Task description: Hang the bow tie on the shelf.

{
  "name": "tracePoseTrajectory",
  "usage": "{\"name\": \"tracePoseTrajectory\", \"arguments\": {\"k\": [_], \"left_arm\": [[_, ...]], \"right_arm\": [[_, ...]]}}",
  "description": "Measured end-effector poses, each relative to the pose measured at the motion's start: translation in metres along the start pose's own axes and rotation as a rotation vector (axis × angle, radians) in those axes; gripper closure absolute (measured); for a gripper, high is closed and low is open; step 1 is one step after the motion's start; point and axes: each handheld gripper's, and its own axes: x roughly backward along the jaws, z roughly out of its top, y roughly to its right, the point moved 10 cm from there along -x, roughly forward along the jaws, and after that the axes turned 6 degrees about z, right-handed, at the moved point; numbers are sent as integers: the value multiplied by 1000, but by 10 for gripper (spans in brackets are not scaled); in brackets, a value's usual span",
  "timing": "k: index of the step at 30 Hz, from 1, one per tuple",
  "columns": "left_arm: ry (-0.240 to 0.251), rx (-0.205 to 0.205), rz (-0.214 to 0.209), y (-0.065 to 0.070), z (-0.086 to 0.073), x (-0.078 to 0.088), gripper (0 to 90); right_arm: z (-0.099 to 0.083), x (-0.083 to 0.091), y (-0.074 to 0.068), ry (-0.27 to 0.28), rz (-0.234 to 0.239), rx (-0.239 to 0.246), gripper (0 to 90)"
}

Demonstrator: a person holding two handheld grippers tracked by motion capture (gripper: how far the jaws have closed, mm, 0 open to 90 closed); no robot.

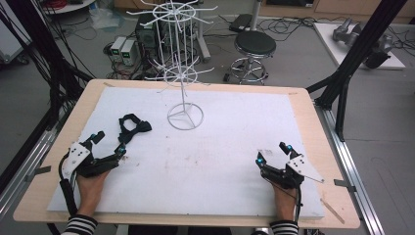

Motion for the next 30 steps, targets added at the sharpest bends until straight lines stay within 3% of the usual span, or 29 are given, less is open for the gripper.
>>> {"name": "tracePoseTrajectory", "arguments": {"k": [27,30], "left_arm": [[-32,8,-9,-1,-2,-3,133],[-46,42,-6,-4,-2,-4,134]], "right_arm": [[1,0,1,6,-1,8,107],[1,0,1,6,-2,10,107]]}}
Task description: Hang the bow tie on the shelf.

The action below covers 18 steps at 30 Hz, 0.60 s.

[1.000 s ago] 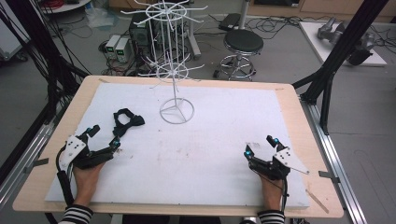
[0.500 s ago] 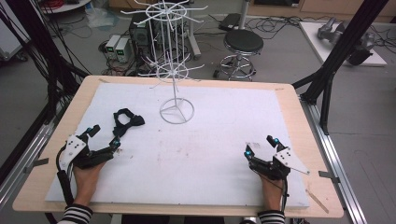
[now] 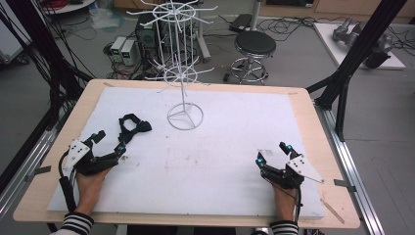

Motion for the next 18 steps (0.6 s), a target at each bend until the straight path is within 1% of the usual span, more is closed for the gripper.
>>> {"name": "tracePoseTrajectory", "arguments": {"k": [2,4,5,7,10,12,13,14,16,18], "left_arm": [[-19,28,7,-4,-1,-1,133],[-30,19,17,-5,-1,-2,133],[-30,19,17,-5,-1,-2,133],[-44,5,17,-6,-1,-3,133],[-59,3,24,-10,5,-7,133],[-81,-10,25,-14,10,-10,133],[-104,-16,23,-17,11,-15,134],[-104,-16,23,-17,11,-15,135],[-132,-15,24,-21,13,-21,135],[-141,-17,26,-23,14,-24,135]], "right_arm": [[0,0,0,0,0,-1,107],[0,0,0,0,0,-2,107],[0,0,0,-1,1,-7,107],[0,0,-1,1,2,-6,107],[0,0,-1,1,1,-4,107],[0,0,-1,2,1,-6,107],[0,0,0,3,1,-5,107],[0,0,-1,2,2,-5,107],[0,0,-1,-1,2,-5,107],[0,0,-1,-1,1,-4,107]]}}
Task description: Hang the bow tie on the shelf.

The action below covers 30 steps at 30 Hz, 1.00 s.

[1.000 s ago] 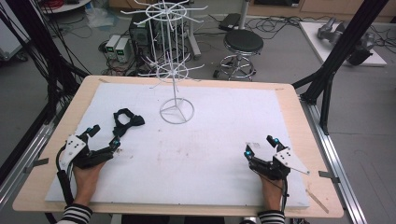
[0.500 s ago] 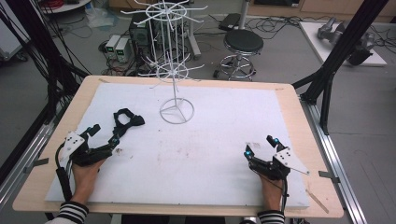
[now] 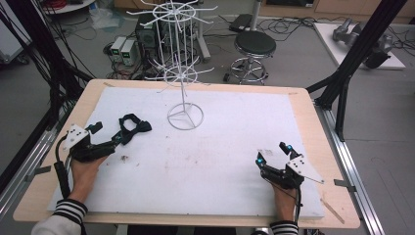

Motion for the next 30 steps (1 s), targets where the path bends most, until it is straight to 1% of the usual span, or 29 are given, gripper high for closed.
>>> {"name": "tracePoseTrajectory", "arguments": {"k": [1,2,4,5,8,9,10,12,13,14,16,17,18,19,20,21,22,24,25,26,28,29,30], "left_arm": [[-23,-13,1,-2,2,-5,136],[-23,-13,1,-2,2,-5,136],[-60,-34,7,-6,4,-13,139],[-60,-34,7,-6,4,-13,140],[-101,-48,18,-11,7,-23,140],[-127,-53,30,-14,7,-28,140],[-143,-56,39,-15,7,-30,141],[-169,-66,42,-17,5,-34,141],[-169,-66,42,-17,5,-34,142],[-188,-77,48,-19,4,-38,143],[-197,-81,47,-20,3,-39,146],[-227,-96,47,-22,1,-43,146],[-239,-100,49,-23,0,-45,146],[-239,-100,49,-23,0,-45,146],[-263,-104,55,-26,-1,-48,147],[-273,-105,56,-27,-1,-50,147],[-273,-105,56,-27,-1,-50,148],[-307,-114,60,-29,-3,-53,152],[-349,-124,68,-32,-6,-55,152],[-349,-124,68,-32,-6,-55,154],[-393,-123,76,-34,-10,-58,157],[-406,-119,78,-35,-10,-59,157],[-435,-117,83,-36,-12,-62,161]], "right_arm": [[0,0,0,2,1,-3,107],[0,0,0,1,1,-4,107],[0,0,0,3,2,-1,107],[0,0,0,1,1,-3,107],[0,0,0,1,2,1,107],[0,0,0,2,2,1,107],[0,0,0,2,2,1,107],[0,0,0,2,2,1,107],[0,0,0,2,2,1,107],[0,0,0,1,2,1,107],[0,0,0,1,1,4,107],[0,0,0,2,2,9,107],[0,0,0,0,1,2,107],[0,0,0,0,0,4,107],[0,0,0,1,2,2,107],[0,0,0,1,2,1,107],[0,0,0,1,2,1,107],[0,0,0,1,1,3,107],[0,0,0,0,0,3,107],[0,0,0,1,0,3,107],[0,0,0,0,0,3,107],[0,0,0,0,-1,3,107],[0,0,0,0,-1,3,107]]}}
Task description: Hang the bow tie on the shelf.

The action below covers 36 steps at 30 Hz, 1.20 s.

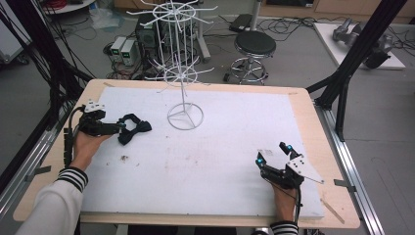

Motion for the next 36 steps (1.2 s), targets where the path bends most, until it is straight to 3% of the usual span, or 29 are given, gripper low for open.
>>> {"name": "tracePoseTrajectory", "arguments": {"k": [5,8,15,22,27,36], "left_arm": [[-63,9,11,-2,-1,-7,182],[-133,-23,14,-3,-4,-13,182],[-190,-27,18,-4,-1,-21,193],[-286,-3,-4,-2,5,-33,220],[-319,-25,-1,-4,2,-38,232],[-349,-7,-11,-8,-2,-44,299]], "right_arm": [[0,0,0,1,-2,5,107],[0,0,0,-1,-2,0,107],[0,0,0,-1,-2,-1,107],[0,0,2,5,-4,-1,107],[0,0,1,4,-1,-2,107],[0,0,1,3,-3,-2,107]]}}
